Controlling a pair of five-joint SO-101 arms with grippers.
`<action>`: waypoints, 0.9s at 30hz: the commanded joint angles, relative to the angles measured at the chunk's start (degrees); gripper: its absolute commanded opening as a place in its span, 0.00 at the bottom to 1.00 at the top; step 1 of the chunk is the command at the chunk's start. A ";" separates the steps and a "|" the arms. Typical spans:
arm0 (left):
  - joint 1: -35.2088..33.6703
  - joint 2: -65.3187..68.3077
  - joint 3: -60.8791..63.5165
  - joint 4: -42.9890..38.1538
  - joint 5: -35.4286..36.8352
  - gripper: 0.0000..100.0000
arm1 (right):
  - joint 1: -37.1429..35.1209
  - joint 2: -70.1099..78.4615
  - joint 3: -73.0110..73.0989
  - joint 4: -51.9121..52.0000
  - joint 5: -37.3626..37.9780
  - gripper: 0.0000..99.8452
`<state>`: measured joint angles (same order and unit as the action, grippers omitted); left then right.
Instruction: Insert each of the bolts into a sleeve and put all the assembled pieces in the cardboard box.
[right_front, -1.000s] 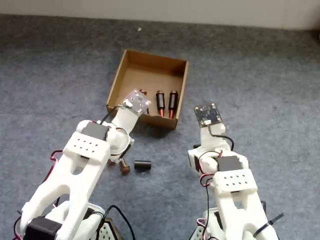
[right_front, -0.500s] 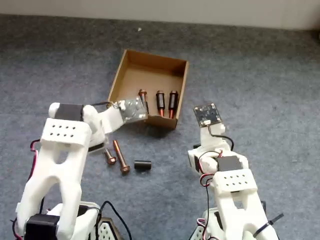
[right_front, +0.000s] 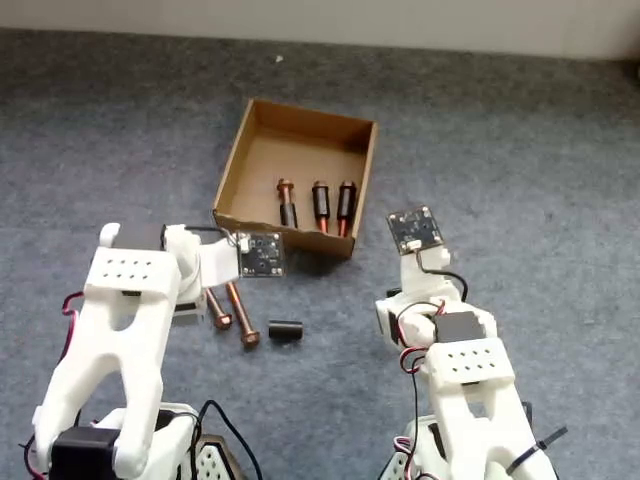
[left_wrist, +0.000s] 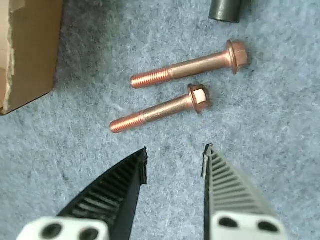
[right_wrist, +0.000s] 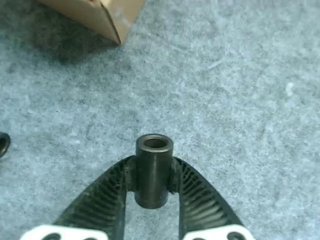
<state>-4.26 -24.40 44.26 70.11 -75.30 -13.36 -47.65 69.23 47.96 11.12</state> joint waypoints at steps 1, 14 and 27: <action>0.75 0.13 2.95 -5.27 -13.89 0.20 | 0.40 -1.89 -0.84 -1.10 0.62 0.00; 4.53 0.22 11.21 -18.37 -16.35 0.20 | 0.40 -1.89 -1.01 -1.10 0.62 0.00; 6.81 14.64 3.38 -18.37 -15.91 0.20 | 0.31 -1.89 -0.84 -1.10 0.62 0.00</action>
<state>1.89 -14.99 52.44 52.44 -76.00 -13.36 -47.65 69.23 47.96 11.12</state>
